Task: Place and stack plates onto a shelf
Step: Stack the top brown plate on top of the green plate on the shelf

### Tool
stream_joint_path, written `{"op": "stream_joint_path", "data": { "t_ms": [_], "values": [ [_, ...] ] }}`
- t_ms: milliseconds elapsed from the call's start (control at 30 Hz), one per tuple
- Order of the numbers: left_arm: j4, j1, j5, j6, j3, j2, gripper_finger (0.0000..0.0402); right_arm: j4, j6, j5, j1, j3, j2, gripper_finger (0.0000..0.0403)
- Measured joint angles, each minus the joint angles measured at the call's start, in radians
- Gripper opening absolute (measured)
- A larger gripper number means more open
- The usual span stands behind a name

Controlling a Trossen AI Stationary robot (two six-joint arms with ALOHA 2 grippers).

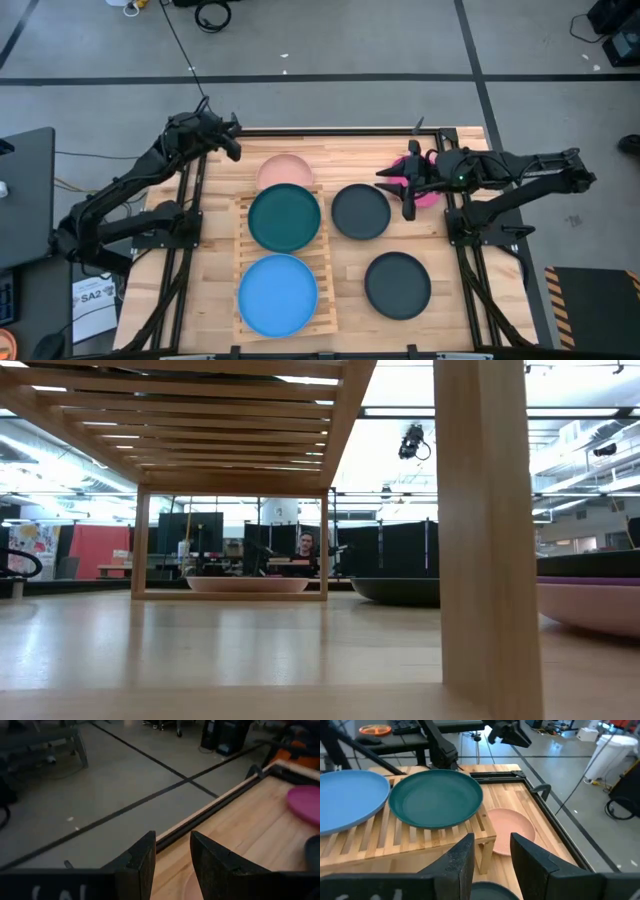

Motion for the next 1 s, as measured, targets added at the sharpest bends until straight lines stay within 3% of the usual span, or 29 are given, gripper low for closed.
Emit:
{"op": "stream_joint_path", "data": {
  "t_ms": [167,367,600,733,1000],
  "values": [
    [-0.006,0.000,-0.001,0.097,0.000,0.000,0.0128,0.001,0.037,0.000,-0.030,0.000,0.000,0.0132],
    [0.001,0.004,0.003,0.106,0.000,0.026,0.0128,0.007,0.041,0.000,-0.069,0.000,0.000,0.0132],
    [0.015,0.057,0.158,0.066,0.016,0.168,0.0128,0.006,0.009,0.000,-0.106,0.000,0.000,0.0132],
    [-0.096,0.080,0.233,0.047,0.128,0.263,0.0128,0.006,0.008,0.000,-0.119,0.000,0.000,0.0132],
    [-0.468,0.080,0.240,0.070,0.477,0.530,0.0128,0.005,0.006,-0.004,-0.126,0.000,0.000,0.0132]
  ]
}}
